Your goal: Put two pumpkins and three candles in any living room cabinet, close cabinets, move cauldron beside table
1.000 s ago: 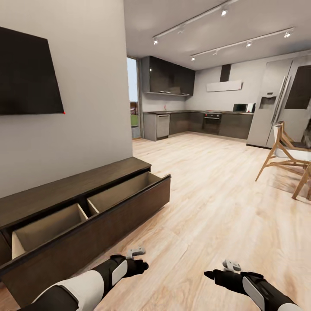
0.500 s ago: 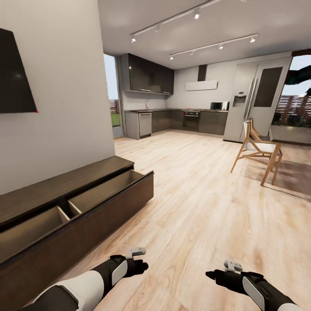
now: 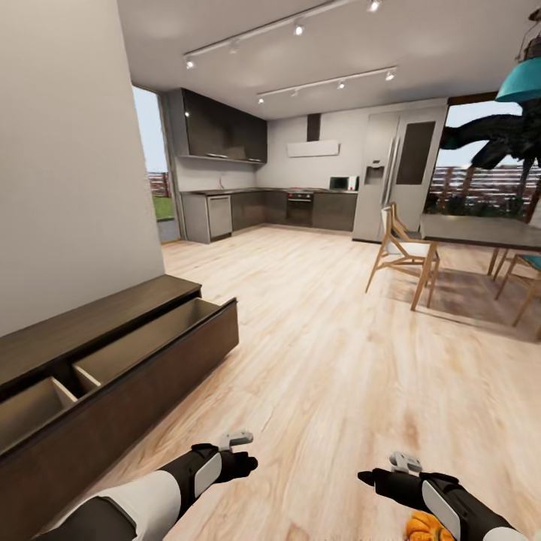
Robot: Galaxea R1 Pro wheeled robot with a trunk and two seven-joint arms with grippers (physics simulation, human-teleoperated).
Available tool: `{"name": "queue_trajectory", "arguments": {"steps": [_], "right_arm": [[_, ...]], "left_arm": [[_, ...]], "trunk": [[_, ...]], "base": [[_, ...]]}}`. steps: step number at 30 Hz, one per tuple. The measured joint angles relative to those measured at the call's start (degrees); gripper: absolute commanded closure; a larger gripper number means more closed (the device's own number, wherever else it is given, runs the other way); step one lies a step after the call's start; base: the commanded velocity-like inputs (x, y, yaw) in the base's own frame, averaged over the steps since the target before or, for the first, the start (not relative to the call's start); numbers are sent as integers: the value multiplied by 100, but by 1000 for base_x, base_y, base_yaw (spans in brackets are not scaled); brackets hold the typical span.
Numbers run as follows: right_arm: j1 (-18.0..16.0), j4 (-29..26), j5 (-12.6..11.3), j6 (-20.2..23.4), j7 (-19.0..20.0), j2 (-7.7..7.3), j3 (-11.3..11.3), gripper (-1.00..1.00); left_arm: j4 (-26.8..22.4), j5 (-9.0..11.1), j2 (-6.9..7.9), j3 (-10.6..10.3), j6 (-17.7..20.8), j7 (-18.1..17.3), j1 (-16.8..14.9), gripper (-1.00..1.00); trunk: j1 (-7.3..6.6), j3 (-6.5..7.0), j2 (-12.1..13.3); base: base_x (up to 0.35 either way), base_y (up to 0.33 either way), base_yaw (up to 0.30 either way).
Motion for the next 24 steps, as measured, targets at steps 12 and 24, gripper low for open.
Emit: {"name": "queue_trajectory", "arguments": {"steps": [12, 24], "right_arm": [[0, 8, -9, 5, -8, 0, -1, -100], [-1, 12, -8, 7, -14, 6, 10, -100]], "left_arm": [[5, -3, 3, 4, -177, 2, -3, -100], [19, -7, 2, 4, -304, 32, 2, -100]], "trunk": [[0, 72, 0], [0, 134, 0]], "base": [[0, 0, -245], [10, -42, -140]]}}
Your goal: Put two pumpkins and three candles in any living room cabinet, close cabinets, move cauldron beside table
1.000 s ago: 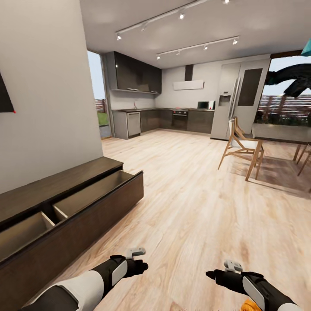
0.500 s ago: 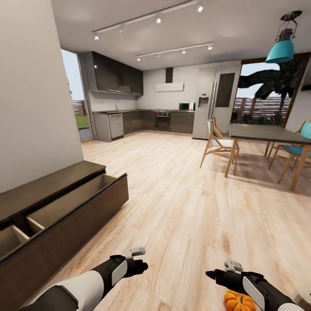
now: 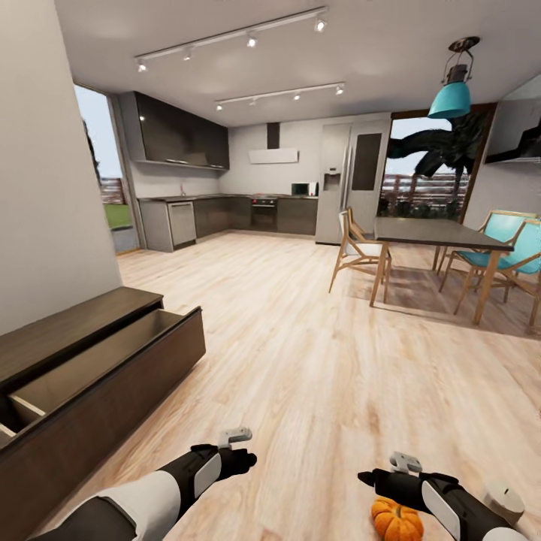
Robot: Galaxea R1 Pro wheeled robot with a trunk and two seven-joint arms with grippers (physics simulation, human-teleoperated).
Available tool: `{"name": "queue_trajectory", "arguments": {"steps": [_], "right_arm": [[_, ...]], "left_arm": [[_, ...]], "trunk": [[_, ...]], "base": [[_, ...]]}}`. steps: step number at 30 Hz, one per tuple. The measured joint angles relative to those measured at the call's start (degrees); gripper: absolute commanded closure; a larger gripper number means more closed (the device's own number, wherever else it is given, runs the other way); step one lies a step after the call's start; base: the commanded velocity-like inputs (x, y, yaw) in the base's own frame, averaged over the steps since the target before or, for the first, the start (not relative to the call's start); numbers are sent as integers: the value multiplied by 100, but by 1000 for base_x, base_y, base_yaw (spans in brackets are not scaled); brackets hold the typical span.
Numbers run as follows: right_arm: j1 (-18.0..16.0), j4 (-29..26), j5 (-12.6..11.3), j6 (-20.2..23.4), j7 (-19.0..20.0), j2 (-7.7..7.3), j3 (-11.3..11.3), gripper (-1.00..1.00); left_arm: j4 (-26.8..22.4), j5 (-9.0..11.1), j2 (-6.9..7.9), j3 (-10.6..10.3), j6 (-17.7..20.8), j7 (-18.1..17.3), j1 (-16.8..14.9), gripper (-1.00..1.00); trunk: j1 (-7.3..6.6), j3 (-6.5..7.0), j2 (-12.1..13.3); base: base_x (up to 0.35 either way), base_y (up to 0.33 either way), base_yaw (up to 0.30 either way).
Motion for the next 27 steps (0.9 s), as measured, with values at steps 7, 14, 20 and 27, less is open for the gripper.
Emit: {"name": "queue_trajectory", "arguments": {"steps": [7, 14, 20, 27], "right_arm": [[-1, 25, 0, -7, -2, 3, 10, -100], [-1, 40, -4, -10, 5, 11, 7, -100], [0, 41, 1, -10, 13, 4, 19, -100], [0, 41, 12, -1, 7, 5, 23, -100]], "left_arm": [[4, -1, 0, 1, 0, 2, 2, -100], [4, -1, -6, 2, 0, 2, 2, -100], [5, -2, -7, 1, -5, 2, 0, -100], [2, -1, -8, 0, -10, 1, 0, -100]], "trunk": [[-1, 2, 0], [-1, 3, 0], [0, 2, 0], [0, 2, 0]], "base": [[96, -259, -7], [95, -290, 0], [14, -238, -45], [1, -48, -200]]}}
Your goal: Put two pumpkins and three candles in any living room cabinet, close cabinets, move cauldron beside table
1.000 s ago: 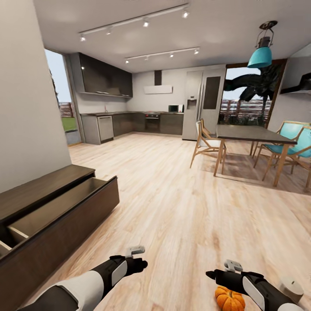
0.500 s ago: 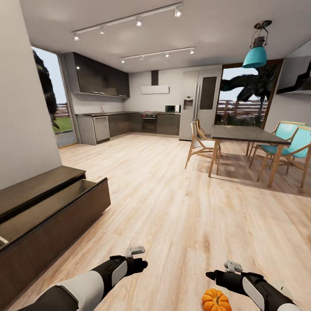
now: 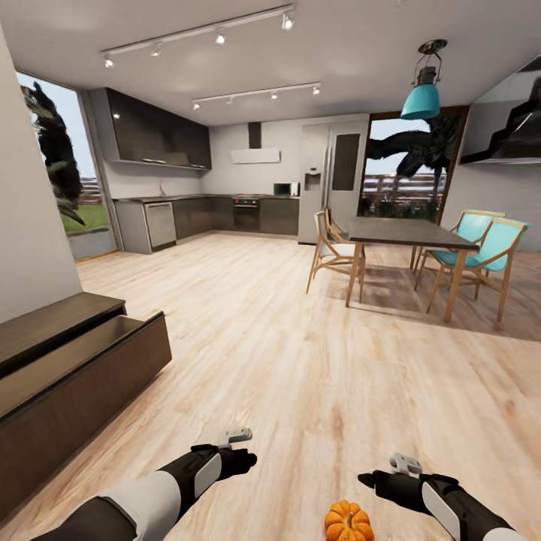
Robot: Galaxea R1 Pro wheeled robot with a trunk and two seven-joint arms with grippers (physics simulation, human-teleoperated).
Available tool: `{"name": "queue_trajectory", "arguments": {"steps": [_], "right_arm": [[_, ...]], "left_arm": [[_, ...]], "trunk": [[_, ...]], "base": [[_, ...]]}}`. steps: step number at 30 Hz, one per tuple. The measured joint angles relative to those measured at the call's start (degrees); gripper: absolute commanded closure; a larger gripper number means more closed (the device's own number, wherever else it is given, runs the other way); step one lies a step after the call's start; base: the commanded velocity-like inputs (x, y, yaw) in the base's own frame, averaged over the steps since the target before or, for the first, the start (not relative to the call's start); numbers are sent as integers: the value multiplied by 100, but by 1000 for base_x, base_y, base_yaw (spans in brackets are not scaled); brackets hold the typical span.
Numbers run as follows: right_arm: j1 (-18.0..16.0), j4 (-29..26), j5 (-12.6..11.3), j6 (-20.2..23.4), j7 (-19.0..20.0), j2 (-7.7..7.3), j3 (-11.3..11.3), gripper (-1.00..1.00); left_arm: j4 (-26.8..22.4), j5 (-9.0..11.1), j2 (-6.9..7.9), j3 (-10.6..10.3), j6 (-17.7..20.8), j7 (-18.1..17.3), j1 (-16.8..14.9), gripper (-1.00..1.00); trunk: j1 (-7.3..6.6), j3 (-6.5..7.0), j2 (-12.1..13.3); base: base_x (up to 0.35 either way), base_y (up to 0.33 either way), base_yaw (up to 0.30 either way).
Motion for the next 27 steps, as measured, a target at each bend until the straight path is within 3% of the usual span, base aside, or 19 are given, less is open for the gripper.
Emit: {"name": "queue_trajectory", "arguments": {"steps": [4, 13, 16, 21, 27], "right_arm": [[0, 0, -9, 6, -2, 0, -6, -100], [0, 8, -16, 10, 4, 1, -9, -100], [0, 17, -11, 15, -27, 4, -9, -100], [0, 57, -36, 211, -322, -6, -38, -100], [-13, 241, -55, 446, -351, -15, -149, -100]], "left_arm": [[-9, 2, 0, -2, -1, -5, -2, -100], [-79, 15, 8, -20, 12, -35, -4, -100], [-679, 26, 15, -31, 163, -81, -1, -100], [-1252, 42, 13, -20, 578, -34, -13, -100], [-1750, 65, 1, -11, 708, -57, -33, -100]], "trunk": [[0, 0, 0], [0, 0, 0], [0, 0, 0], [0, 0, 0], [0, 0, 0]], "base": [[0, -10, -233], [0, -1, -18], [0, 0, 0], [0, 0, 0], [0, 0, 0]]}}
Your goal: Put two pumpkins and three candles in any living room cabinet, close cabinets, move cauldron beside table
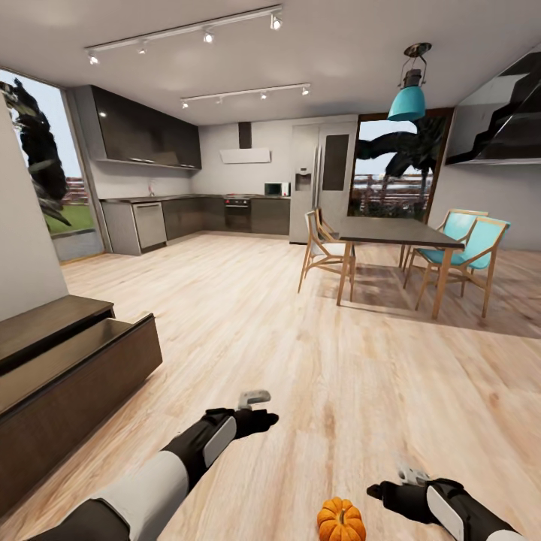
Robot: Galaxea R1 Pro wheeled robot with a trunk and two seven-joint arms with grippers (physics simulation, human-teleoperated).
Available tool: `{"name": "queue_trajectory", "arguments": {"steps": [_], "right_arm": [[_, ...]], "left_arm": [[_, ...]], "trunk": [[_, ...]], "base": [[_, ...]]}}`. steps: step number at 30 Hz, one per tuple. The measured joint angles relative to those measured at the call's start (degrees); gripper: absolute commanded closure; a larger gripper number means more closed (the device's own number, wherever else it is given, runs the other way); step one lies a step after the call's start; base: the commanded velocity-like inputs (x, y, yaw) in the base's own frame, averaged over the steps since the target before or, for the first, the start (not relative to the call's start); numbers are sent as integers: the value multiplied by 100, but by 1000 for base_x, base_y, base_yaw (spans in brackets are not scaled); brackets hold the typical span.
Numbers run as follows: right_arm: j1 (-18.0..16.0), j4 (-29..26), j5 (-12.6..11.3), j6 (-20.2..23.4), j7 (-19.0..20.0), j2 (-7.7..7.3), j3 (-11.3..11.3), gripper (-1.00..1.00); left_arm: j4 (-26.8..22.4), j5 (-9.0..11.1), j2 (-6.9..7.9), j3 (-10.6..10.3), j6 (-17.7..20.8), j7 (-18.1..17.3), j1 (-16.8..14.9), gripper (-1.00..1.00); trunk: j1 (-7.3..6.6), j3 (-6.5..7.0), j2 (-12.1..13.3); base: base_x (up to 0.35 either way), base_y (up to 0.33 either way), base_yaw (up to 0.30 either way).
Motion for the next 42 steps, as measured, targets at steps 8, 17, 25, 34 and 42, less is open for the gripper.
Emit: {"name": "queue_trajectory", "arguments": {"steps": [8, 17, 25, 34, 42], "right_arm": [[-394, 394, -13, 911, 116, 2, -590, -100], [-616, 531, -11, 1495, 292, 4, -725, -100], [-911, 547, -28, 2256, 670, 4, -742, -100], [-945, 548, 4, 2239, 695, 60, -652, -100], [-945, 540, 15, 1974, 734, 74, -645, -100]], "left_arm": [[-561, 104, -21, -1, 581, 28, -18, -100], [-951, 594, -23, -6, 633, 19, -24, -100], [-2059, 771, -18, -13, 664, 8, -27, -100], [-2564, 1120, -19, -15, 1070, 9, -28, -100], [-2524, 1130, -58, -34, 1218, 45, -28, -100]], "trunk": [[0, 0, 0], [0, 0, 0], [0, 0, 0], [8, -66, -3], [29, -250, -14]], "base": [[0, 0, 0], [0, 0, 0], [0, 0, 0], [0, 0, 0], [0, 0, 0]]}}
